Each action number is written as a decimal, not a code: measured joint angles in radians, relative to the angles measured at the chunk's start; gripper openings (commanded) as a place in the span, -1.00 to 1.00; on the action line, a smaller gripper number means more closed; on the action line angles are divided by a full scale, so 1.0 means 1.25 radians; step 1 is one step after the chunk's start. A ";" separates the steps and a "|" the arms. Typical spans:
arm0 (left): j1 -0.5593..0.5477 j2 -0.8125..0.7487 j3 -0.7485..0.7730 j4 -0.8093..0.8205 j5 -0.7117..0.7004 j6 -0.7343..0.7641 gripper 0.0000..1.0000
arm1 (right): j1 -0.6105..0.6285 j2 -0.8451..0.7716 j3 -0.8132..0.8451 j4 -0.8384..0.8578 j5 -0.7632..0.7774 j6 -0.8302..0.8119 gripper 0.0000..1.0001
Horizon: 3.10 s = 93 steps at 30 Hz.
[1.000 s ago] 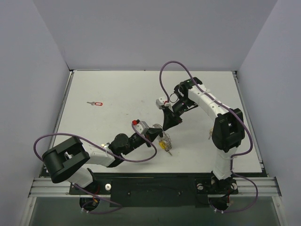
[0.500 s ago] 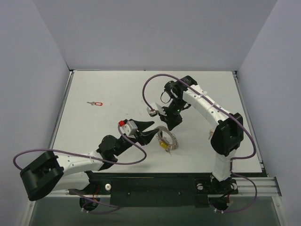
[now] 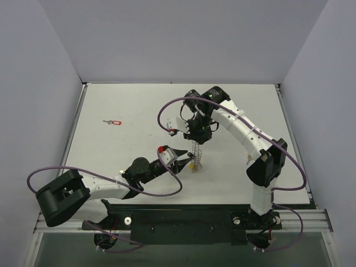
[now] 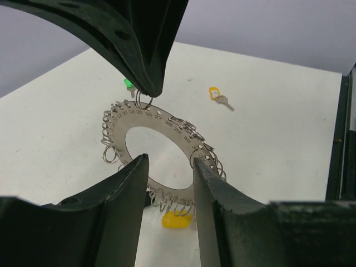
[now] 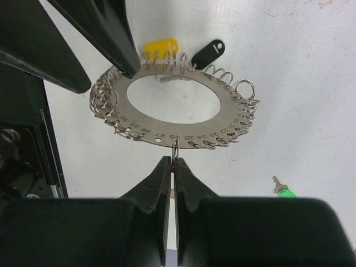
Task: Put the keys on the keyring
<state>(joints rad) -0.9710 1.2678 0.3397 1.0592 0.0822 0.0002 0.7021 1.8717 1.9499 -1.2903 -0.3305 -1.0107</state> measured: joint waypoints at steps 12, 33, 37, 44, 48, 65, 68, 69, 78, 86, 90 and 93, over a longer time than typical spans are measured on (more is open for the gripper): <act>0.009 0.137 0.068 0.133 0.006 0.073 -0.14 | 0.000 0.000 -0.009 -0.002 0.007 0.004 -1.00; 0.066 0.211 0.099 0.185 0.158 0.019 -0.22 | 0.000 -0.030 -0.042 -0.004 -0.043 -0.031 -1.00; 0.068 0.211 0.099 0.185 0.168 0.005 -0.23 | 0.000 -0.034 -0.042 -0.004 -0.055 -0.033 -1.00; 0.068 0.212 0.103 0.185 0.175 -0.009 -0.32 | 0.002 -0.034 -0.042 -0.004 -0.069 -0.034 -1.00; 0.068 0.213 0.113 0.186 0.178 -0.013 -0.45 | 0.006 -0.034 -0.042 -0.005 -0.074 -0.034 -1.00; 0.072 0.214 0.117 0.184 0.189 -0.012 -0.45 | 0.009 -0.034 -0.042 -0.013 -0.074 -0.036 -1.00; 0.072 0.214 0.117 0.183 0.188 -0.012 -0.43 | 0.009 -0.034 -0.042 -0.013 -0.074 -0.036 -1.00; 0.072 0.214 0.117 0.183 0.188 -0.012 -0.43 | 0.009 -0.034 -0.042 -0.013 -0.074 -0.036 -1.00; 0.072 0.214 0.117 0.182 0.187 -0.011 -0.43 | 0.010 -0.034 -0.042 -0.013 -0.074 -0.036 -1.00; 0.072 0.214 0.117 0.182 0.187 -0.011 -0.51 | 0.010 -0.034 -0.042 -0.013 -0.074 -0.036 -1.00; 0.074 0.214 0.117 0.182 0.189 -0.011 -0.53 | 0.010 -0.034 -0.042 -0.013 -0.074 -0.036 -1.00; 0.077 0.214 0.116 0.184 0.189 -0.010 -0.35 | 0.010 -0.034 -0.042 -0.013 -0.074 -0.036 -1.00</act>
<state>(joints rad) -0.8749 1.5356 0.4850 1.2888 0.3187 -0.0128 0.7143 1.8286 1.8977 -1.3060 -0.4236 -1.0561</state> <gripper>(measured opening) 0.257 0.005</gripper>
